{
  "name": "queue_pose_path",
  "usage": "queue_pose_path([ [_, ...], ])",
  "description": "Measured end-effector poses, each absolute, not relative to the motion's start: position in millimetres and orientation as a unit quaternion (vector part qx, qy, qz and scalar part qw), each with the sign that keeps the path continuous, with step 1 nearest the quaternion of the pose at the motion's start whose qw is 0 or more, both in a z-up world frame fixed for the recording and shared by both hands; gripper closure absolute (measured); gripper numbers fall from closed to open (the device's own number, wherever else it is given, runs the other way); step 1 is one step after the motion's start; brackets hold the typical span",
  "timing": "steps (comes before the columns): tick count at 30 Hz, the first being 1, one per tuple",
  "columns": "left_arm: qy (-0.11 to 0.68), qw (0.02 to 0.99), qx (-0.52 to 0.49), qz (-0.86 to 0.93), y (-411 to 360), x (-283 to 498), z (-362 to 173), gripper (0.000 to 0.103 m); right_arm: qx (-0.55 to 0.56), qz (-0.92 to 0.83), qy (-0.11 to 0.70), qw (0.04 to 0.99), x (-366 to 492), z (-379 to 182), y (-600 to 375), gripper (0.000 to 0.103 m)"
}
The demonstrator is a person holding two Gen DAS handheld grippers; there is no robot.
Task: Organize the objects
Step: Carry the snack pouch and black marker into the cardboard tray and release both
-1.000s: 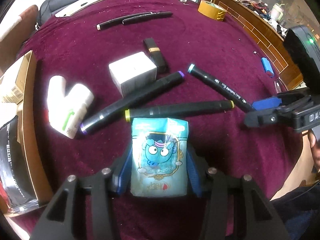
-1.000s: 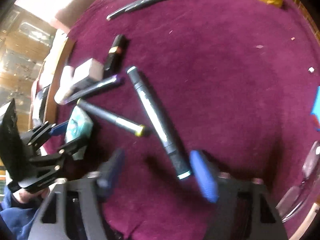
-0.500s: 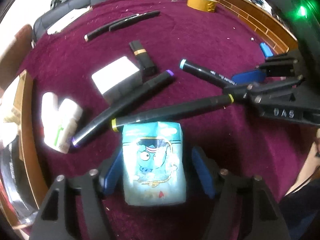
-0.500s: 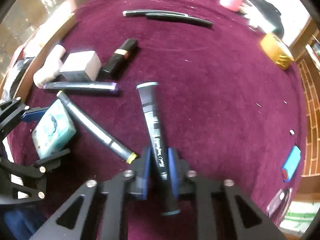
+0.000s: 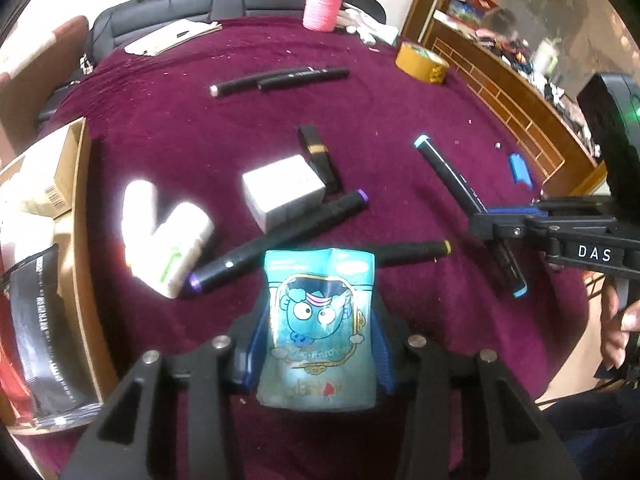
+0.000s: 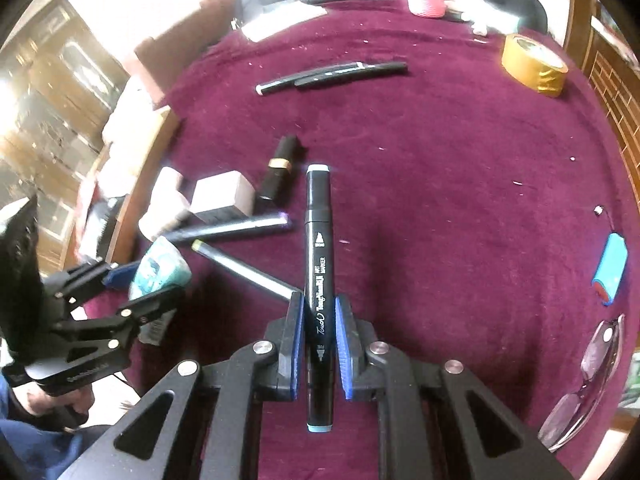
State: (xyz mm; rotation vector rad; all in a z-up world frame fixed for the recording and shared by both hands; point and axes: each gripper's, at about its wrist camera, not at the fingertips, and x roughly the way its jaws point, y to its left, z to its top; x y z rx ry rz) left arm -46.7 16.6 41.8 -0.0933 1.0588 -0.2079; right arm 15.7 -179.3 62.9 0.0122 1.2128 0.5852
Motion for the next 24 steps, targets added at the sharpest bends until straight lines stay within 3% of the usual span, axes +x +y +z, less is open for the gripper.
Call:
queue_pose_path([
  [12, 0.469, 0.877, -0.092, -0.045, 91.9, -65.4, 82.1, 0.06, -0.017, 0.358, 0.554, 0.751, 7.7, 91.5, -75.3, 0.087],
  [24, 0.431, 0.887, -0.158, 0.039, 222.5, -87.1, 110.6, 0.059, -0.053, 0.424, 0.573, 0.699, 16.6, 107.1, 63.7, 0.086],
])
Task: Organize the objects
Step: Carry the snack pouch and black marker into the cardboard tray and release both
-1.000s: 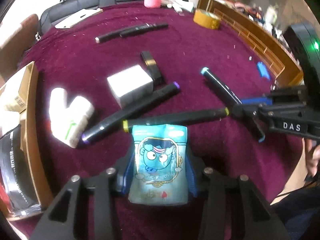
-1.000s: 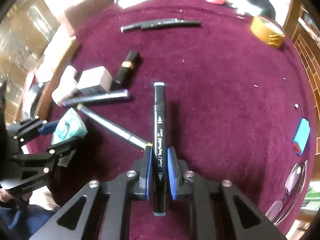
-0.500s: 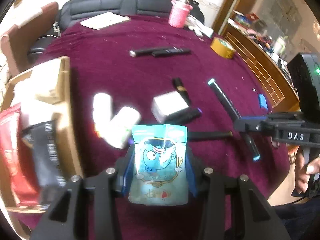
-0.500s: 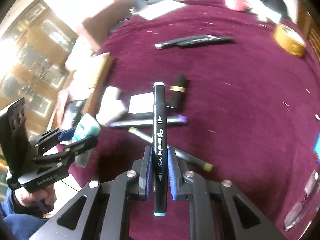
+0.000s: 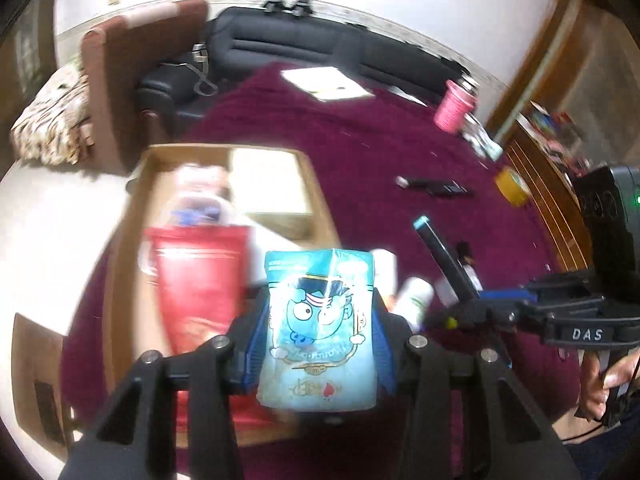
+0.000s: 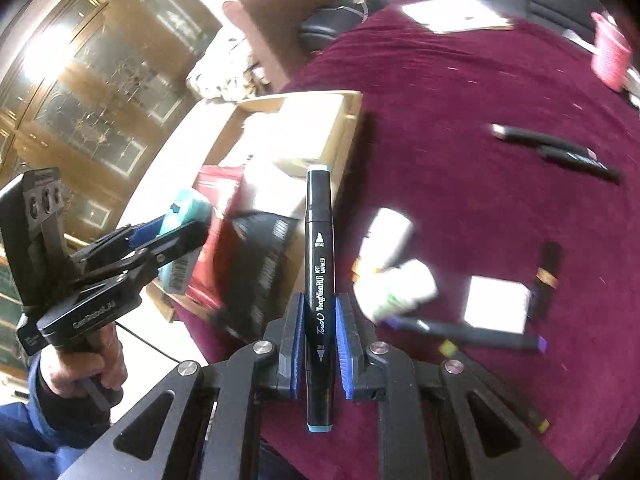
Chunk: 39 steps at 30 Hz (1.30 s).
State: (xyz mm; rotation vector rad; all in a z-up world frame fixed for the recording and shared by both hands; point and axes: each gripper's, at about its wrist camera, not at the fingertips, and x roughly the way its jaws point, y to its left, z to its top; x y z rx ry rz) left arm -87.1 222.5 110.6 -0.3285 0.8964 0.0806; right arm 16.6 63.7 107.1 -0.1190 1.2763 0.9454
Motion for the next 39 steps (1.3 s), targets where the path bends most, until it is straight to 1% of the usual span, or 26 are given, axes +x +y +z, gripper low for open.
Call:
queue_pose_path([
  [5, 0.439, 0.879, -0.176, 0.061, 277.1, -80.6, 108.8, 0.058, -0.051, 0.43, 0.585, 0.686, 31.2, 102.1, 119.3, 0.086],
  [10, 0.447, 0.873, -0.182, 0.068, 320.9, -58.0, 104.1, 0.058, -0.041, 0.419, 0.598, 0.682, 47.5, 92.3, 165.5, 0.086],
  [15, 0.471, 0.857, -0.201, 0.058, 348.9, -21.8, 82.8, 0.058, -0.022, 0.402, 0.613, 0.68, 67.3, 82.7, 199.0, 0.086],
  [20, 0.483, 0.85, -0.202, 0.05, 361.4, 3.9, 69.0, 0.058, -0.025, 0.39, 0.611, 0.688, 78.6, 80.9, 221.9, 0.086],
  [31, 0.502, 0.845, -0.174, 0.061, 377.1, 19.4, 50.7, 0.056, -0.017, 0.381, 0.62, 0.686, 94.3, 68.0, 242.5, 0.086],
  [39, 0.501, 0.843, -0.187, 0.06, 375.8, 19.5, 47.3, 0.052, -0.01, 0.383, 0.624, 0.681, 90.8, 67.7, 235.8, 0.084],
])
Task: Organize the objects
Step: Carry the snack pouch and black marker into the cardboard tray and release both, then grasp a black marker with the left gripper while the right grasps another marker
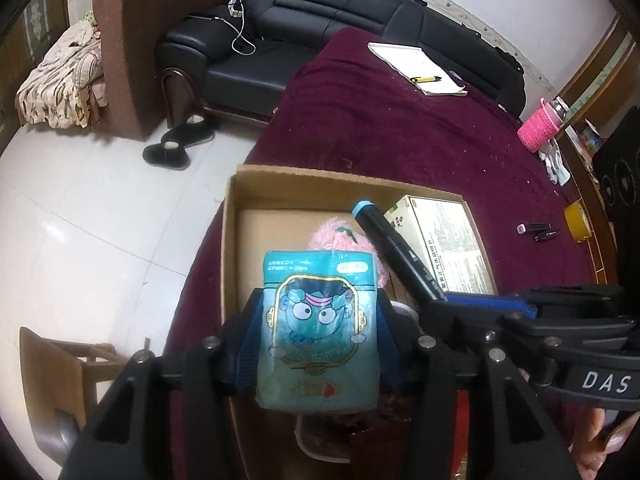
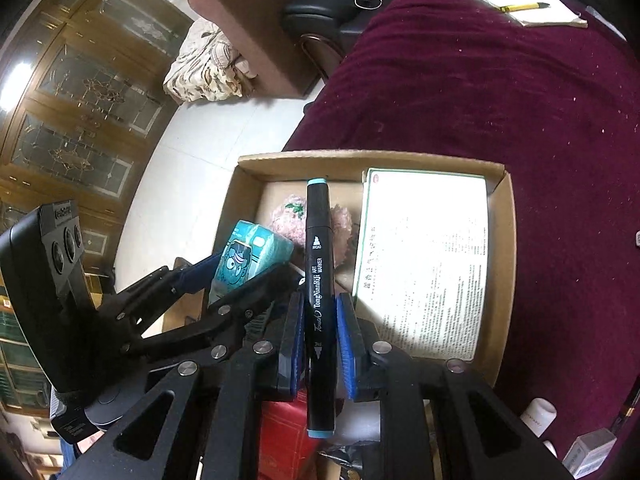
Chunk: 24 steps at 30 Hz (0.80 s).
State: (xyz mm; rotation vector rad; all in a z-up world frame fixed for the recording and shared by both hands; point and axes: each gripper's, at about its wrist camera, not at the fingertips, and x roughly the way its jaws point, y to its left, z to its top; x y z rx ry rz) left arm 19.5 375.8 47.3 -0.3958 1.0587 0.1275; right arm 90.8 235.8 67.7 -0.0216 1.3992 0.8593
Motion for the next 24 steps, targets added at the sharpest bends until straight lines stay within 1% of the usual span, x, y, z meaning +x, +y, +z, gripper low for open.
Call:
queue_pose_path([
  [5, 0.503, 0.842, -0.188, 0.061, 372.6, 17.7, 48.4, 0.047, -0.005, 0.387, 0.62, 0.682, 89.5, 71.6, 233.5, 0.082],
  [9, 0.503, 0.841, -0.188, 0.064, 371.1, 15.7, 49.7, 0.045, -0.001, 0.396, 0.612, 0.685, 86.5, 79.4, 227.6, 0.081],
  [11, 0.501, 0.842, -0.185, 0.07, 370.5, 13.2, 51.7, 0.041, 0.002, 0.397, 0.611, 0.685, 84.8, 82.8, 221.6, 0.078],
  [12, 0.501, 0.843, -0.182, 0.075, 370.1, 10.9, 53.7, 0.041, 0.005, 0.397, 0.611, 0.685, 83.4, 84.7, 217.0, 0.076],
  [14, 0.498, 0.845, -0.179, 0.076, 369.0, 6.7, 57.1, 0.04, 0.014, 0.397, 0.609, 0.686, 80.9, 87.8, 206.0, 0.07],
  [16, 0.494, 0.848, -0.176, 0.078, 367.6, 0.5, 61.2, 0.039, 0.023, 0.394, 0.611, 0.686, 79.0, 89.1, 195.4, 0.067],
  [24, 0.474, 0.86, -0.179, 0.07, 350.7, -22.2, 74.0, 0.038, 0.06, 0.377, 0.607, 0.697, 63.5, 94.1, 128.5, 0.067],
])
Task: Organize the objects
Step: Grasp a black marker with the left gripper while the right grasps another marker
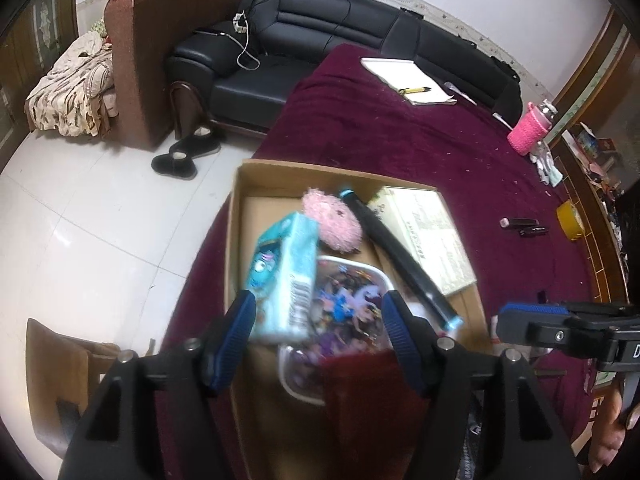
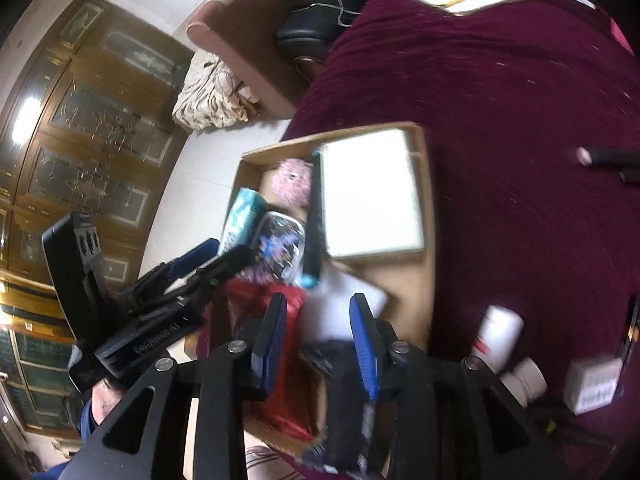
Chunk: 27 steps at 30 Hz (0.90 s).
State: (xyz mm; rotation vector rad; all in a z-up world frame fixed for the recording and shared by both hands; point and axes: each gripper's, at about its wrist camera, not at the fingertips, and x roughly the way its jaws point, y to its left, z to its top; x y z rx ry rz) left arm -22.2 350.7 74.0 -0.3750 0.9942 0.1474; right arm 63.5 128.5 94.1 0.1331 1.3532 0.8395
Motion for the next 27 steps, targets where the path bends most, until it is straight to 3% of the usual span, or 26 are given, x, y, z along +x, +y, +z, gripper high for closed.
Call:
queue_pose_path([
  [7, 0.454, 0.88, -0.141, -0.002, 298.8, -9.5, 102.6, 0.038, 0.116, 0.313, 0.611, 0.717, 63.1, 83.3, 44.8, 0.064],
  [17, 0.472, 0.873, -0.069, -0.103, 182.6, 52.2, 100.0, 0.038, 0.198, 0.232, 0.601, 0.739, 65.0, 76.1, -93.2, 0.057],
  [23, 0.471, 0.873, -0.002, -0.129, 114.8, 118.1, 110.2, 0.038, 0.229, 0.209, 0.596, 0.741, 61.6, 63.6, -150.9, 0.055],
  [27, 0.481, 0.862, 0.052, -0.15, 77.3, 172.1, 89.4, 0.038, 0.234, 0.2, 0.601, 0.737, 58.1, 53.6, -180.8, 0.055],
])
